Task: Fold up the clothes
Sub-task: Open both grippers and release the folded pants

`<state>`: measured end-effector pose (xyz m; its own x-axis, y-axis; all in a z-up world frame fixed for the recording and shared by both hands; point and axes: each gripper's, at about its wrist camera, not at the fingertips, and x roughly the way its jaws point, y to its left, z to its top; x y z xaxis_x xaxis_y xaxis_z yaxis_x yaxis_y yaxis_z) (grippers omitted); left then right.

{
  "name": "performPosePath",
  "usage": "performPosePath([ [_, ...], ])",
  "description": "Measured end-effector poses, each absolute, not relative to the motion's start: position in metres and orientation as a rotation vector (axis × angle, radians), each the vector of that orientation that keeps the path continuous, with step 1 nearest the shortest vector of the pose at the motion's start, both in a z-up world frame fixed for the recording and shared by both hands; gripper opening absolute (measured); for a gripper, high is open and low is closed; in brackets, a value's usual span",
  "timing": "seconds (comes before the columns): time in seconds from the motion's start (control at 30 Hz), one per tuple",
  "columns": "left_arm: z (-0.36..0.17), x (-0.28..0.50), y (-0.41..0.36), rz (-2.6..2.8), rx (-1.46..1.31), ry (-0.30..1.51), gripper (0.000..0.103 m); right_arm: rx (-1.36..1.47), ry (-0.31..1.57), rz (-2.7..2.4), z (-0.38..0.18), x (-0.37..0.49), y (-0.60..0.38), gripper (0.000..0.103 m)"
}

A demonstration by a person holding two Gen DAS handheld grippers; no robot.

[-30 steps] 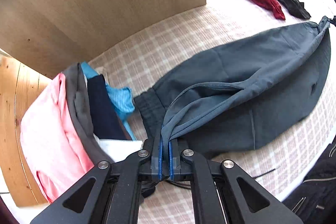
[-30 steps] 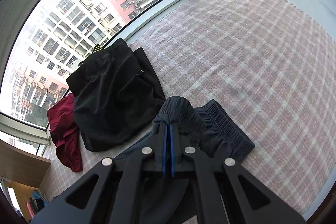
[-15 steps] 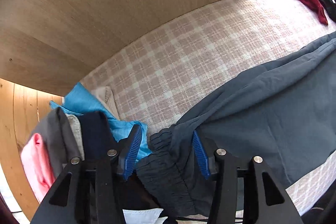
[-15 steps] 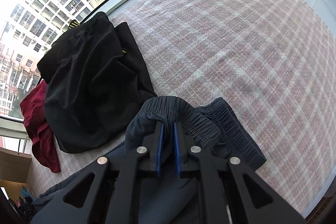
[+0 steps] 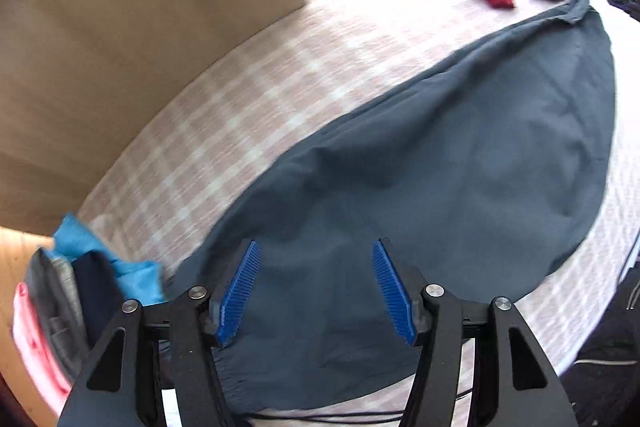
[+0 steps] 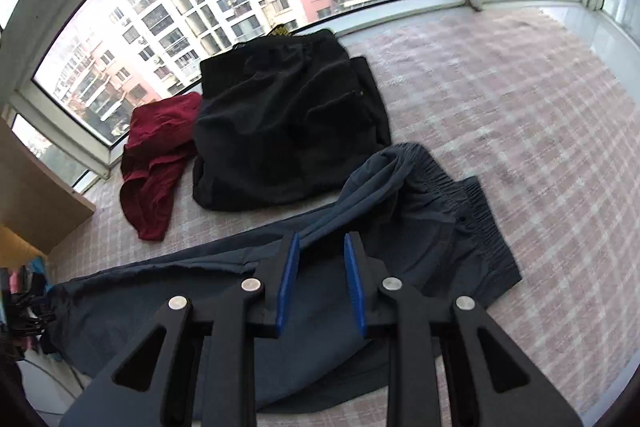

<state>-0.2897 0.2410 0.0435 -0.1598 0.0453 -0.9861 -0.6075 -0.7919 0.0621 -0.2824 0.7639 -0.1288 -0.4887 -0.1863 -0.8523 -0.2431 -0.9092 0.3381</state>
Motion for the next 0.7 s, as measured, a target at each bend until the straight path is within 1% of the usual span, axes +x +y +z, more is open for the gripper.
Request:
performPosePath([
  [0.07,0.03,-0.288,0.271,1.938,-1.652,0.572,0.057,-1.695,0.69,2.552,-0.158,-0.28,0.753,0.024],
  [0.13,0.016,-0.288,0.299,1.884,-1.639,0.518,0.057,-1.816,0.586,2.434,-0.184,-0.277,0.743,0.024],
  [0.17,0.01,-0.288,0.311,1.88,-1.637,0.537,0.057,-1.842,0.552,2.381,-0.19,-0.271,0.743,0.024],
  [0.27,0.007,-0.284,0.331,1.917,-1.646,0.615,0.057,-1.707,0.641,2.355,-0.174,-0.232,0.769,0.024],
  [0.37,0.024,-0.268,0.35,1.882,-1.582,0.62,0.057,-1.43,0.819,2.374,-0.144,-0.183,0.811,0.024],
  [0.4,0.029,-0.262,0.36,1.859,-1.556,0.628,0.057,-1.393,0.849,2.368,-0.141,-0.175,0.821,0.024],
  [0.47,0.037,-0.252,0.386,1.807,-1.511,0.643,0.057,-1.41,0.844,2.372,-0.141,-0.174,0.832,0.024],
  [0.5,0.039,-0.248,0.403,1.772,-1.492,0.649,0.057,-1.422,0.827,2.369,-0.141,-0.175,0.837,0.025],
  [0.53,0.041,-0.244,0.42,1.747,-1.472,0.66,0.057,-1.441,0.785,2.363,-0.144,-0.182,0.839,0.029],
  [0.67,0.044,-0.232,0.502,1.719,-1.407,0.72,0.057,-1.512,0.719,2.453,-0.161,-0.226,0.846,0.032],
  [0.7,0.044,-0.231,0.524,1.71,-1.4,0.722,0.057,-1.529,0.679,2.477,-0.164,-0.238,0.848,0.032],
])
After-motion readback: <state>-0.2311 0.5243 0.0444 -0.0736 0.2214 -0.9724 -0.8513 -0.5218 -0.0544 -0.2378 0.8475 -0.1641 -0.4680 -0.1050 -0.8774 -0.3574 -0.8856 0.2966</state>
